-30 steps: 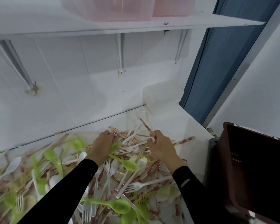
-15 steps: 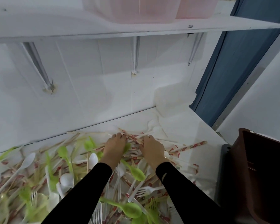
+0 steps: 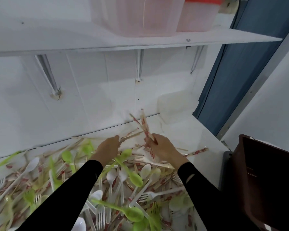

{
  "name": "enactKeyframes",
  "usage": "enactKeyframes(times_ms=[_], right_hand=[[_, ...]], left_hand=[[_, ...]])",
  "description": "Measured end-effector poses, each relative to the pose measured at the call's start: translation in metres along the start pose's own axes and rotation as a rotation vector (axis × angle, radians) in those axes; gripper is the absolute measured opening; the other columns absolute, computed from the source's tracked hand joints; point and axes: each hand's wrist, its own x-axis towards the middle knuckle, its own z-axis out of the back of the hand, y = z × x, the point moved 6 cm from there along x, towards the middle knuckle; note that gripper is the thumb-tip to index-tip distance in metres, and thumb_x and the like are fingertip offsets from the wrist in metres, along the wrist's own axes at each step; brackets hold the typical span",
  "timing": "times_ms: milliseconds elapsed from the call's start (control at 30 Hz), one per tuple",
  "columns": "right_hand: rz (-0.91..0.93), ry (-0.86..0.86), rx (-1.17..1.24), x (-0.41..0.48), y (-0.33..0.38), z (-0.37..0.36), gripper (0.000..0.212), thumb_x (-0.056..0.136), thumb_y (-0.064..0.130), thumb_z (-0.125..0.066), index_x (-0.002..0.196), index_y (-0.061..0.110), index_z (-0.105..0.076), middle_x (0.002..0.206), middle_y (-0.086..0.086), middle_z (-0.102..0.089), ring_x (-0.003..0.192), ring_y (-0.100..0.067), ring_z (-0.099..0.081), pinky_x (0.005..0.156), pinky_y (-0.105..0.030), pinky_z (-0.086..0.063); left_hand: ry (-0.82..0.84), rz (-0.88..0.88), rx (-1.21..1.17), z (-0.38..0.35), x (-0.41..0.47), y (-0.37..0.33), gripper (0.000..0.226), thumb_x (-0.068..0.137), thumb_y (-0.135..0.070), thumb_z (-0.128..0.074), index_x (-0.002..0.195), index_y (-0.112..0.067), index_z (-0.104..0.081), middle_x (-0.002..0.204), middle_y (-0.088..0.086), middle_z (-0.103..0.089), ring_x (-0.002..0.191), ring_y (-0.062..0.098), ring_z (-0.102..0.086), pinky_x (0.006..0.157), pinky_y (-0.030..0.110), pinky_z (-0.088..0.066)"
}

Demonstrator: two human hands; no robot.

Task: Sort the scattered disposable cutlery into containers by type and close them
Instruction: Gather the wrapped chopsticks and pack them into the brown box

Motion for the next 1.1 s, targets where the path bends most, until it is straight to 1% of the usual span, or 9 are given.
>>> enactKeyframes(times_ms=[167, 267, 400, 467, 600, 767, 900, 1000, 1100], right_hand=[[0.015, -0.155, 0.393, -0.027, 0.023, 0.029, 0.028, 0.107, 0.025, -0.033, 0.111, 0.009, -0.055, 0.082, 0.003, -0.065, 0.063, -0.018, -0.056, 0.05, -0.012, -0.043], [-0.011, -0.171, 0.578, -0.042, 0.021, 0.032, 0.029, 0.108, 0.026, -0.031, 0.111, 0.008, -0.053, 0.078, 0.001, -0.066, 0.057, -0.004, -0.06, 0.054, -0.01, -0.045], [-0.039, -0.157, 0.935, -0.062, 0.012, 0.028, 0.023, 0.108, 0.025, -0.032, 0.123, 0.017, -0.048, 0.072, -0.004, -0.062, 0.068, -0.02, -0.067, 0.083, -0.043, -0.056], [-0.033, -0.186, 1.02, -0.073, 0.008, 0.032, 0.021, 0.108, 0.023, -0.033, 0.123, 0.026, -0.047, 0.074, -0.005, -0.061, 0.064, -0.023, -0.064, 0.073, -0.045, -0.055], [-0.059, -0.393, 0.936, -0.094, -0.009, 0.046, 0.019, 0.107, 0.024, -0.033, 0.111, 0.018, -0.05, 0.069, -0.001, -0.052, 0.051, -0.015, -0.047, 0.053, -0.031, -0.041], [0.009, -0.48, 0.817, -0.125, -0.041, 0.024, 0.027, 0.093, 0.053, -0.057, 0.09, 0.027, -0.052, 0.072, 0.017, -0.046, 0.063, 0.0, -0.04, 0.062, -0.018, -0.034], [-0.081, -0.406, 0.705, -0.135, -0.058, 0.011, 0.05, 0.085, 0.059, -0.063, 0.07, 0.015, -0.043, 0.064, -0.007, -0.034, 0.058, -0.016, -0.035, 0.058, -0.025, -0.034], [-0.133, -0.328, 0.58, -0.132, -0.058, 0.005, 0.057, 0.087, 0.063, -0.052, 0.065, 0.01, -0.051, 0.06, -0.01, -0.045, 0.055, -0.017, -0.045, 0.062, -0.028, -0.04], [-0.13, -0.299, 0.58, -0.114, -0.046, 0.02, 0.051, 0.101, 0.047, -0.04, 0.071, 0.009, -0.058, 0.058, -0.005, -0.057, 0.048, -0.014, -0.052, 0.055, -0.025, -0.045]], left_hand=[[0.085, -0.081, -0.319, 0.028, -0.008, -0.01, 0.016, 0.095, -0.01, -0.05, 0.097, -0.02, -0.062, 0.091, -0.006, -0.074, 0.08, 0.01, -0.067, 0.064, 0.014, -0.043], [0.111, -0.152, -0.377, 0.041, -0.018, -0.029, 0.019, 0.101, -0.012, -0.046, 0.096, -0.019, -0.064, 0.091, -0.015, -0.071, 0.082, -0.003, -0.066, 0.075, 0.014, -0.046], [-0.131, -0.23, -0.613, 0.064, -0.036, -0.058, 0.018, 0.105, -0.014, -0.04, 0.099, -0.013, -0.058, 0.088, -0.015, -0.067, 0.078, -0.012, -0.063, 0.078, 0.006, -0.043], [-0.212, -0.269, -0.784, 0.075, -0.049, -0.077, 0.018, 0.105, -0.018, -0.038, 0.101, -0.016, -0.054, 0.082, -0.007, -0.065, 0.075, 0.001, -0.064, 0.08, 0.015, -0.049], [-0.322, -0.303, -0.985, 0.083, -0.072, -0.104, 0.02, 0.106, -0.026, -0.033, 0.108, -0.02, -0.053, 0.071, -0.001, -0.051, 0.062, 0.01, -0.048, 0.061, 0.019, -0.043], [-0.288, -0.198, -1.047, 0.043, -0.082, -0.104, 0.044, 0.097, -0.053, -0.049, 0.078, -0.015, -0.04, 0.06, -0.002, -0.032, 0.051, 0.014, -0.031, 0.051, 0.03, -0.029], [-0.263, -0.104, -1.008, 0.008, -0.097, -0.094, 0.059, 0.093, -0.053, -0.055, 0.065, -0.007, -0.031, 0.057, 0.009, -0.027, 0.048, 0.019, -0.027, 0.049, 0.03, -0.024], [-0.199, -0.059, -0.977, -0.011, -0.099, -0.089, 0.059, 0.095, -0.05, -0.05, 0.058, -0.006, -0.042, 0.05, 0.01, -0.038, 0.043, 0.018, -0.037, 0.047, 0.026, -0.032], [-0.158, -0.052, -1.049, -0.017, -0.093, -0.087, 0.051, 0.102, -0.039, -0.043, 0.071, -0.001, -0.055, 0.056, 0.009, -0.058, 0.049, 0.017, -0.053, 0.052, 0.026, -0.044]])
